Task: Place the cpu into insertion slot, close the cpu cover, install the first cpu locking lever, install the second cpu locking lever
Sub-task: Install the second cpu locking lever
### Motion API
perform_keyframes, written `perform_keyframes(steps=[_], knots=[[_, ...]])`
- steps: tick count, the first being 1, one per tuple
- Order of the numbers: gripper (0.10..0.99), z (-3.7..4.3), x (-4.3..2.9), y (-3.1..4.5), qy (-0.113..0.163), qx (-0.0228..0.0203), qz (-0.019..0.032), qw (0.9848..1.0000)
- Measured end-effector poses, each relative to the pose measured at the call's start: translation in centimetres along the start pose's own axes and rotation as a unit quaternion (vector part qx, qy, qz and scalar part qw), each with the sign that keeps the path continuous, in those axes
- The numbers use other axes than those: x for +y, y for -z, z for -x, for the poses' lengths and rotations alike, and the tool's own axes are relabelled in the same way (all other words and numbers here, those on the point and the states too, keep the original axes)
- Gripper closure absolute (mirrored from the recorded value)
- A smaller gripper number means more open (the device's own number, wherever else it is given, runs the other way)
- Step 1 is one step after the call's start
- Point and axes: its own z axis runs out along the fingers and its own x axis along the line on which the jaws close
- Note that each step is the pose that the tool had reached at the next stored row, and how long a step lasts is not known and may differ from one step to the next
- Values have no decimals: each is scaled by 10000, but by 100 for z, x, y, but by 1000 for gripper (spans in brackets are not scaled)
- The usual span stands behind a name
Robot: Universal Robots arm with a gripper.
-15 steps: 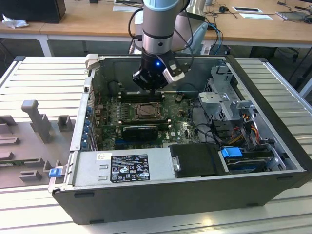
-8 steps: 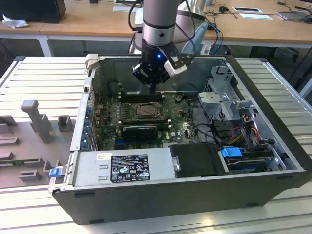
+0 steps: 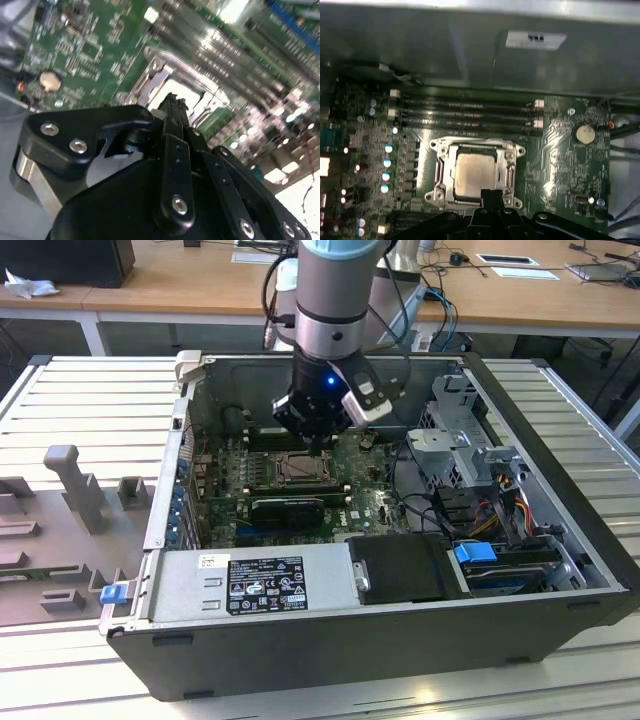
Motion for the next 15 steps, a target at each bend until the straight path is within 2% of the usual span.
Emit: perform_keyframes(steps=[4,8,10,13,15], knots=[[980,-11,-159,-46,-2,19,6,10000],[980,-75,-232,-47,-2,17,36,10000],[980,-152,-260,-46,-1,16,46,10000],[980,-354,-264,-83,12,16,65,10000],[980,-386,-268,-155,40,19,68,10000]])
